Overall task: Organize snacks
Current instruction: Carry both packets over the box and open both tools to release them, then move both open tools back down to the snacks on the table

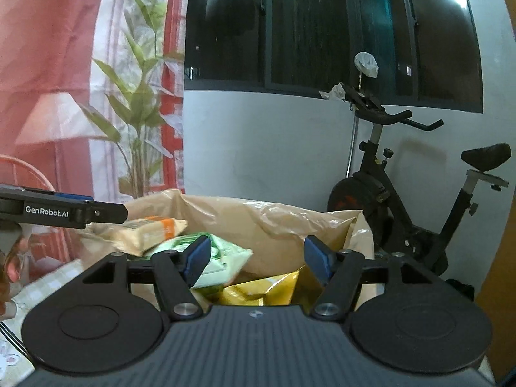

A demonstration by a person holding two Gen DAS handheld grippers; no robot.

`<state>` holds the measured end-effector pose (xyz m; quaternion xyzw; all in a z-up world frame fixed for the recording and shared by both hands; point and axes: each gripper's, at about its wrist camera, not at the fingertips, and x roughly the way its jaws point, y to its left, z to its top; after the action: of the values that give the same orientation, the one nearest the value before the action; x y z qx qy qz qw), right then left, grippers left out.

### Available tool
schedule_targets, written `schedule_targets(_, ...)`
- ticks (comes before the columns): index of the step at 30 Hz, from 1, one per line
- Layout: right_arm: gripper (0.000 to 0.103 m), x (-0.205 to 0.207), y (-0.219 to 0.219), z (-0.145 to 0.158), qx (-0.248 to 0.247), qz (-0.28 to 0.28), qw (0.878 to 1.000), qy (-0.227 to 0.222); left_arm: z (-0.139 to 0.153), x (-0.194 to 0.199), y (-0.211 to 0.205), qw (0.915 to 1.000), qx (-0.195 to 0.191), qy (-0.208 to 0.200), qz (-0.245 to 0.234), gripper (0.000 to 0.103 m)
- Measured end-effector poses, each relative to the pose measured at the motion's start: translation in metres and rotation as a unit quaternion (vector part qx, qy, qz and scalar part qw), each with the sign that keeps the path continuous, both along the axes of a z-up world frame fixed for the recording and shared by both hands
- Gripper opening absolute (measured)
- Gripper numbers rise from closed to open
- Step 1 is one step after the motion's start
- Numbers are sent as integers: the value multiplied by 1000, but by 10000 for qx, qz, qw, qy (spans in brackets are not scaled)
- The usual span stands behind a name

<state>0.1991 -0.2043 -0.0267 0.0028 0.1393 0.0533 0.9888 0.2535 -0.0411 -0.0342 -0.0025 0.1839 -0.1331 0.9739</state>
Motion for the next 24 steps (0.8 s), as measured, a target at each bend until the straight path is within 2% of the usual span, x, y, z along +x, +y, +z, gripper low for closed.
schedule_targets(5, 67, -37, 12, -4, 235, 89, 9996, -127, -5, -37, 12, 9999, -127, 35, -20, 74)
schedule_targets(12, 67, -78, 30, -27, 383, 149, 9991, 37, -41, -72, 22, 9992, -35, 359, 152, 74)
schedule_targets(20, 67, -98, 46, -83, 566, 239, 9933, 981, -87, -96, 34, 9960, 146, 697, 543, 74)
schedule_targets(24, 67, -105, 54, -113, 672, 287, 9849, 1567, -100, -104, 45, 9934, -52, 861, 760, 74)
